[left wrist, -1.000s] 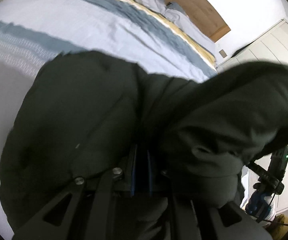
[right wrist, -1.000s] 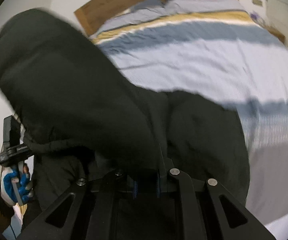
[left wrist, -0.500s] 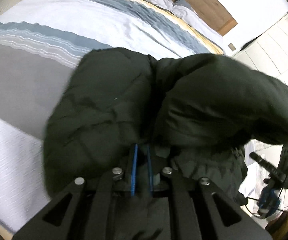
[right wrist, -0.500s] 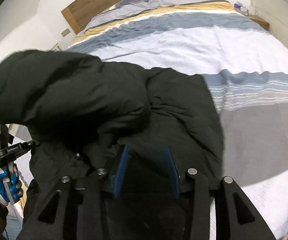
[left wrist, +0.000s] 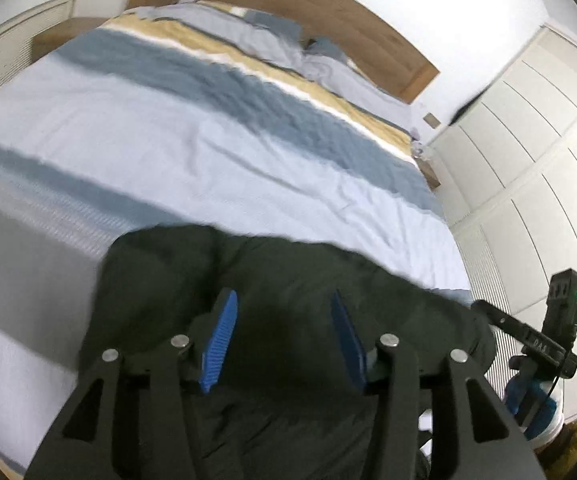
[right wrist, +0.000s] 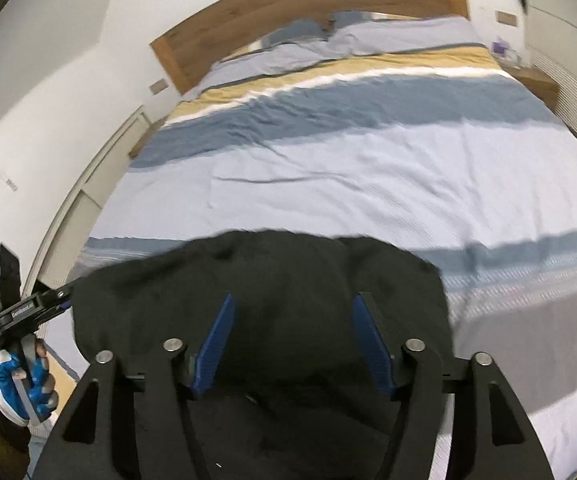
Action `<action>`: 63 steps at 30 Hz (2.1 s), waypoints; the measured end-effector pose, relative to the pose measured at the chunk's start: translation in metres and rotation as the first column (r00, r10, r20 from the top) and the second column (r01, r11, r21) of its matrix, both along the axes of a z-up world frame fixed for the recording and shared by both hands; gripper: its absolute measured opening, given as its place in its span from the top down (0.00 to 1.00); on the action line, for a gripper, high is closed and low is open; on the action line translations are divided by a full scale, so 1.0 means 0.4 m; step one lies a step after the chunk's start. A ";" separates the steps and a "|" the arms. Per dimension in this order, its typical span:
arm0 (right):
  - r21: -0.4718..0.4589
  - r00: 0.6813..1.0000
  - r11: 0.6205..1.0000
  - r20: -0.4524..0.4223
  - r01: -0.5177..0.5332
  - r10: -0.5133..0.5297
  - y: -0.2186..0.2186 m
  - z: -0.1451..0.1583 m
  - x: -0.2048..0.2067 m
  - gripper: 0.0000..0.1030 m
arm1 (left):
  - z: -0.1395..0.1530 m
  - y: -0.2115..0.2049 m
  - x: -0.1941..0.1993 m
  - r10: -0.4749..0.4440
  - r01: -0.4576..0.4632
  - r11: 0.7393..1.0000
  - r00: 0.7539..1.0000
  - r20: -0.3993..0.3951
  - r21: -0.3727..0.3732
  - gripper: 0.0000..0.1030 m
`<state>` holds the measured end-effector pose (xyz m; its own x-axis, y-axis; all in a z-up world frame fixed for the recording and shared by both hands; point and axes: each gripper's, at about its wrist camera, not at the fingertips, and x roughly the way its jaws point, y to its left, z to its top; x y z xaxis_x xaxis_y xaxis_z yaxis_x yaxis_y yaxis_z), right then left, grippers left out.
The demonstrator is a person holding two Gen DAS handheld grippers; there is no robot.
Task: Fold large clothes
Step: 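Carry the held hem over the coat body toward the hood with both grippers, then open both grippers and press the folded coat flat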
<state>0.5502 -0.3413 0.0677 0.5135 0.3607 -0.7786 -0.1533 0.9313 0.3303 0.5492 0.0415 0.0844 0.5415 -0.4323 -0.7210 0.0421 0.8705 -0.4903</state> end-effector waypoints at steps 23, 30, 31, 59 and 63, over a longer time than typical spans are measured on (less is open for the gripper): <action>-0.121 0.958 0.968 -0.211 -0.220 0.192 0.159 -0.383 -0.177 0.14 | -0.388 -0.195 -0.218 -0.091 0.109 0.971 0.991 -0.094 0.211 0.50; -0.133 0.966 0.975 -0.211 -0.180 0.149 0.144 -0.386 -0.186 0.13 | -0.338 -0.186 -0.226 -0.103 0.126 0.971 0.988 -0.118 0.201 0.50; -0.133 0.966 0.974 -0.209 -0.181 0.151 0.135 -0.370 -0.190 0.13 | -0.318 -0.177 -0.230 -0.103 0.124 0.972 0.988 -0.111 0.198 0.50; -0.180 0.939 0.924 -0.134 -0.336 0.315 0.163 -0.351 -0.074 0.13 | -0.390 -0.208 -0.177 -0.190 0.181 0.920 0.982 -0.008 0.348 0.41; -0.188 0.941 0.925 -0.142 -0.330 0.307 0.154 -0.357 -0.094 0.13 | -0.375 -0.210 -0.200 -0.176 0.169 0.919 0.984 -0.013 0.355 0.39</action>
<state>0.5128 -0.2798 -0.0751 0.3072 0.3168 -0.8974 -0.4271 0.8886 0.1676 0.4690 -0.0425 -0.0654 0.4962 -0.2391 -0.8346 0.2137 0.9654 -0.1495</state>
